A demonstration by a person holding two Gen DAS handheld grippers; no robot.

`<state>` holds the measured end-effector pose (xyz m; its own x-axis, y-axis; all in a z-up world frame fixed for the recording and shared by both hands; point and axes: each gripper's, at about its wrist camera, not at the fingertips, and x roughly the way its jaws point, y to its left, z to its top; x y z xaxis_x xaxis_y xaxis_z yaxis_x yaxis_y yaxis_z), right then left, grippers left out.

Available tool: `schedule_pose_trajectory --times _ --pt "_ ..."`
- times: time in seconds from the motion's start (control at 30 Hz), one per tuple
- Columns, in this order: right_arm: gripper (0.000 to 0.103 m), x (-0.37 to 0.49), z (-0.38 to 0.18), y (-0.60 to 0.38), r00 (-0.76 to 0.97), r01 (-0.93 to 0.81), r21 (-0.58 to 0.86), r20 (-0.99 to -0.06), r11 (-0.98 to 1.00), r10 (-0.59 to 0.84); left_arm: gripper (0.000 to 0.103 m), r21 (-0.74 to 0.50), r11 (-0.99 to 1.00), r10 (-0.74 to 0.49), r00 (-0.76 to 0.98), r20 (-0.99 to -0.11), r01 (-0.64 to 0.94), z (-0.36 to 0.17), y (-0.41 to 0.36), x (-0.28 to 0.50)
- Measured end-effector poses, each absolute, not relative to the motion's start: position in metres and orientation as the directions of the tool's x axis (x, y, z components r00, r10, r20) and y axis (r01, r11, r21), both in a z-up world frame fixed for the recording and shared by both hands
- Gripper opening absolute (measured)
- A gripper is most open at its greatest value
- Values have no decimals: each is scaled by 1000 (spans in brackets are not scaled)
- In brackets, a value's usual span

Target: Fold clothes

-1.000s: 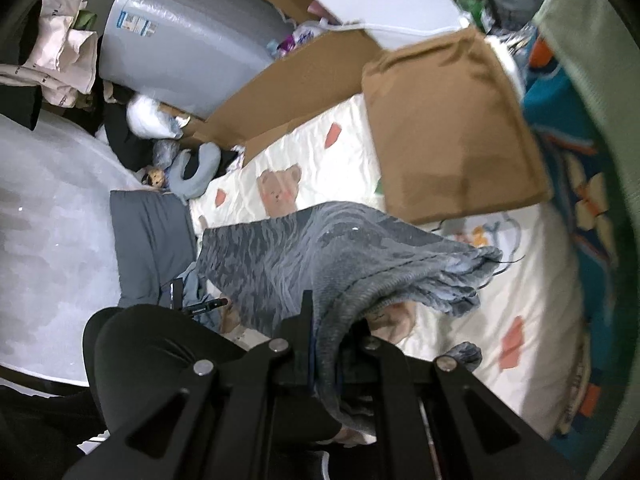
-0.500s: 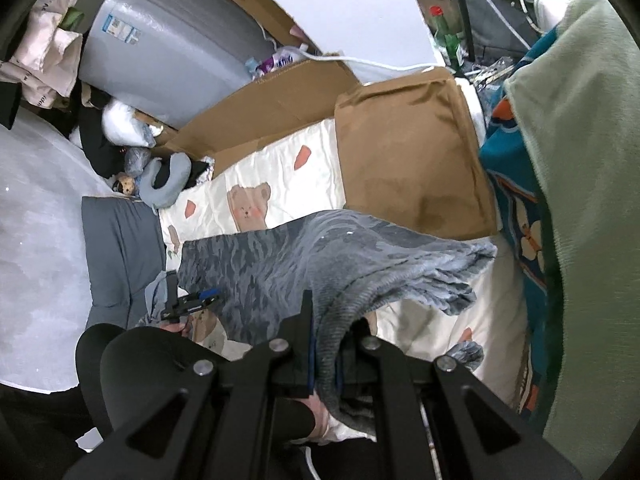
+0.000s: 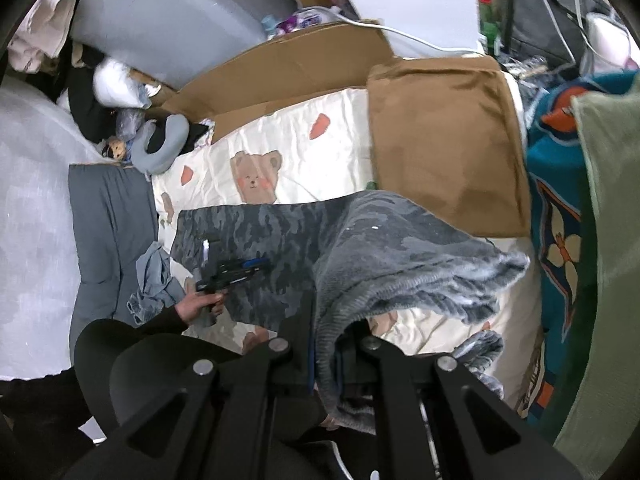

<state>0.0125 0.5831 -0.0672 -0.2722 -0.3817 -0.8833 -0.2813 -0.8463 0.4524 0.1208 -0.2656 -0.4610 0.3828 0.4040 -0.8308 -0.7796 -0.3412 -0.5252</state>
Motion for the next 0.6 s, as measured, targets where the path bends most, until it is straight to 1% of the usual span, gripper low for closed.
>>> schedule_pose_trajectory --times 0.3,0.5,0.6 --pt "6 -27 -43 544 -231 -226 437 -892 -871 -388 21 -542 -348 419 391 -820 -765 -479 -249 109" --pt "6 -59 -23 510 -215 -137 430 -892 -892 -397 21 -566 -346 438 405 -803 -748 -484 -261 115" --pt "6 -75 -16 492 -207 -100 429 -891 -898 -403 21 -596 -330 457 428 -780 -732 -481 -274 118"
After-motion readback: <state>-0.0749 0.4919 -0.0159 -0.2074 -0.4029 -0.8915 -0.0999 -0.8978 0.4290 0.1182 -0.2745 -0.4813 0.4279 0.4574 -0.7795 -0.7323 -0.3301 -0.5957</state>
